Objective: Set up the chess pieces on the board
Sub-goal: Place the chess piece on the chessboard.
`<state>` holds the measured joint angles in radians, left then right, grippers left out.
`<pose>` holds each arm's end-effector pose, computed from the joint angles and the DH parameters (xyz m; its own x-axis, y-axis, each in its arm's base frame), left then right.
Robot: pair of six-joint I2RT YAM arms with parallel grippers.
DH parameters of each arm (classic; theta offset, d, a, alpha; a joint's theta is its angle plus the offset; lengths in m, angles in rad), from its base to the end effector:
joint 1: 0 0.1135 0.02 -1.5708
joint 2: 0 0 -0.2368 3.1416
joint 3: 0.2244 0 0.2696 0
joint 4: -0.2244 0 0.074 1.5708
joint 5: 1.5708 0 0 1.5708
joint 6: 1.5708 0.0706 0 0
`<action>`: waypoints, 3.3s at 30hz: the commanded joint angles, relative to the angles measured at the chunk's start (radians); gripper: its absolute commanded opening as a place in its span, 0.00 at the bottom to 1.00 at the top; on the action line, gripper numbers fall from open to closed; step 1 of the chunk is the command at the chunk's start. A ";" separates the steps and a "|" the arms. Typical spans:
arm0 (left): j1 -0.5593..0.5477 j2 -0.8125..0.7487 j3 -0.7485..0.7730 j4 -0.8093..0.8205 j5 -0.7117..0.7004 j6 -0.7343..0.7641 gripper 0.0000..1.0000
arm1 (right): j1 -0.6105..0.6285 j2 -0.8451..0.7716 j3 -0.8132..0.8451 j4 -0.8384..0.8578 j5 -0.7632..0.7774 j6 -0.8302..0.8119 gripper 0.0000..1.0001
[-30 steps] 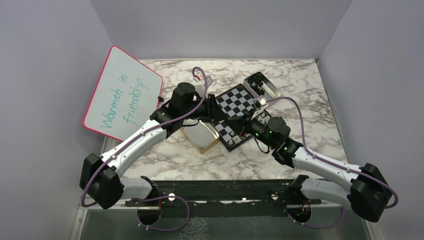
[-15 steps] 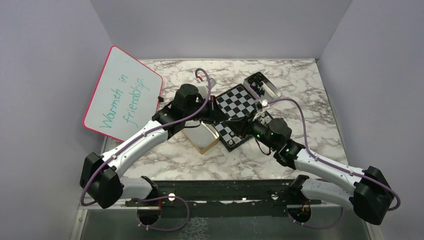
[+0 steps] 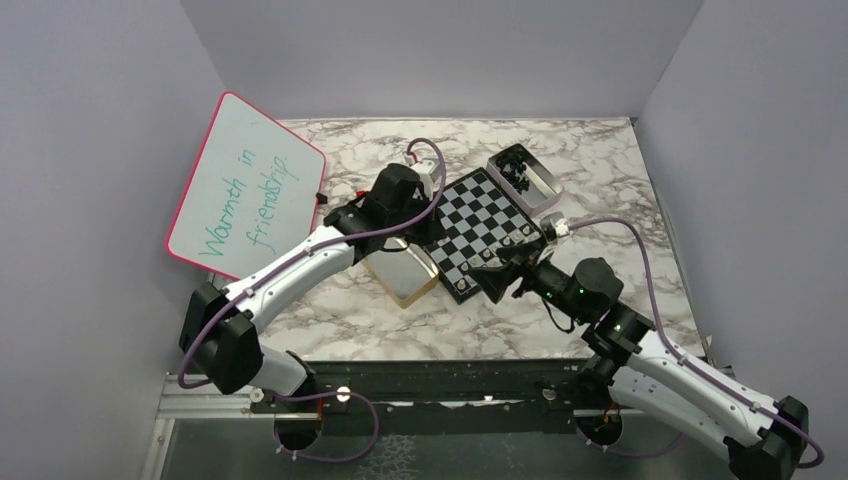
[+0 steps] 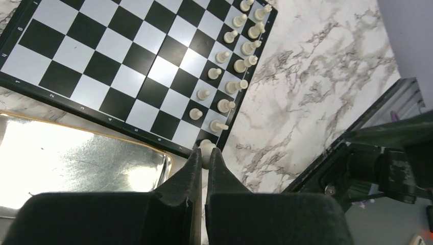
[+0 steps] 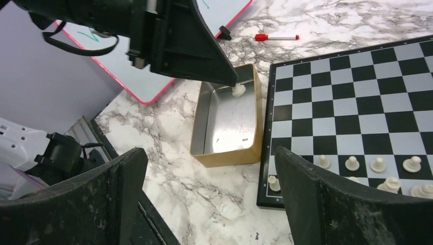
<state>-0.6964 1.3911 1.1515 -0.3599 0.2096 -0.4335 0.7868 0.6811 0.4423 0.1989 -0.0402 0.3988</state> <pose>0.2709 -0.2456 0.2617 -0.7117 0.0596 -0.6999 0.5072 0.7330 -0.4533 0.1745 0.1791 0.2530 -0.3117 0.2369 -0.9202 -0.6672 0.6349 0.3895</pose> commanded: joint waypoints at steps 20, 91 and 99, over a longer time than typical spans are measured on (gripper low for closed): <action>-0.201 0.341 0.065 0.023 -0.342 -0.039 0.03 | 0.008 -0.343 0.155 -0.674 0.389 0.185 1.00; -0.215 0.305 0.151 -0.039 -0.310 -0.027 0.40 | 0.008 -0.311 0.139 -0.725 0.381 0.197 1.00; -0.215 0.142 0.174 -0.039 -0.326 -0.025 0.55 | 0.008 -0.275 0.151 -0.732 0.379 0.237 1.00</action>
<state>-0.9054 1.6497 1.2892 -0.3992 -0.0975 -0.4595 0.7868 0.3935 0.5877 -0.5228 0.3447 0.6025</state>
